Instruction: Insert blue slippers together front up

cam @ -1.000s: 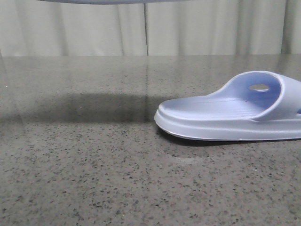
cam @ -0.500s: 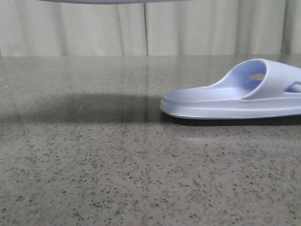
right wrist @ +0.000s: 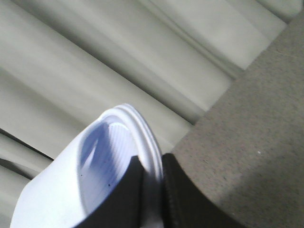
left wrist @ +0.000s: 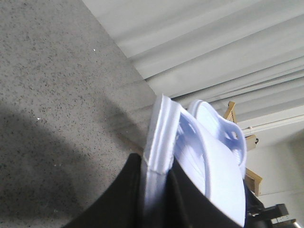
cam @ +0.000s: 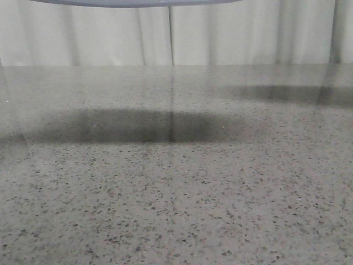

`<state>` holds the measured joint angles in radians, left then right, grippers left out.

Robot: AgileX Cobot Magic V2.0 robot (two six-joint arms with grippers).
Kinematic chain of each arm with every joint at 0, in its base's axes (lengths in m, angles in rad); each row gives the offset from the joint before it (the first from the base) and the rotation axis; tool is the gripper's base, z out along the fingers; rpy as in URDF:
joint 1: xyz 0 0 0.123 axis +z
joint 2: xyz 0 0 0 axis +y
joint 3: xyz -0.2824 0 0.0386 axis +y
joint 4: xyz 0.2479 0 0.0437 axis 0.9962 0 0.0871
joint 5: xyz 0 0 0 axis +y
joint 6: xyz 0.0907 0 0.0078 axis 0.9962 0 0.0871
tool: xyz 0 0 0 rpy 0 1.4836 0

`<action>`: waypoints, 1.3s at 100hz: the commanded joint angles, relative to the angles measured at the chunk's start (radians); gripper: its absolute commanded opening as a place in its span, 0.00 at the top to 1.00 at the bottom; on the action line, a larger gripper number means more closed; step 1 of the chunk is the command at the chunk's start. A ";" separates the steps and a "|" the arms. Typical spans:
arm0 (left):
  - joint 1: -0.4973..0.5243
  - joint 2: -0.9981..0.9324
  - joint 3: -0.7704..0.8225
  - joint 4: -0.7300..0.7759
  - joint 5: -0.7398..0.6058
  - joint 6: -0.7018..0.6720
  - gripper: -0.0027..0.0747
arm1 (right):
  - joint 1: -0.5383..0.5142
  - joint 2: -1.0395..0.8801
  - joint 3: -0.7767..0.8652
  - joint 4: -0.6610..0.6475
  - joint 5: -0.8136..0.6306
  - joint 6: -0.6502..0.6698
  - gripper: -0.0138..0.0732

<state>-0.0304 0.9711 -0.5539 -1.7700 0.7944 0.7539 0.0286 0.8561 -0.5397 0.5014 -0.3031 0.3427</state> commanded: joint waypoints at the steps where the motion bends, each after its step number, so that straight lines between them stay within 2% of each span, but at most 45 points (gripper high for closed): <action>1: -0.003 -0.013 -0.025 -0.091 0.017 -0.004 0.94 | -0.001 -0.062 -0.069 -0.012 -0.023 -0.004 0.96; 24: -0.003 -0.013 -0.025 -0.091 -0.010 -0.004 0.94 | -0.001 -0.166 -0.152 0.024 0.321 -0.004 0.96; 56: -0.003 -0.013 -0.025 -0.091 -0.013 -0.019 0.94 | -0.001 -0.191 -0.149 0.132 0.503 -0.004 0.96; 79: -0.005 -0.013 -0.025 -0.091 -0.008 -0.021 0.94 | -0.001 -0.179 -0.149 0.150 0.534 -0.004 0.96; 98: -0.072 -0.013 -0.025 -0.091 -0.049 -0.031 0.94 | 0.004 -0.119 -0.149 0.169 0.561 -0.009 0.96; 113: -0.119 -0.013 -0.025 -0.091 -0.090 -0.055 0.94 | 0.063 -0.090 -0.149 0.169 0.546 -0.021 0.96; 130: -0.122 -0.013 -0.027 -0.091 -0.086 -0.098 0.94 | 0.162 -0.053 -0.149 0.169 0.507 -0.026 0.96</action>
<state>-0.1428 0.9711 -0.5522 -1.7700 0.6725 0.6874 0.1500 0.7857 -0.6547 0.6533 0.2918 0.3322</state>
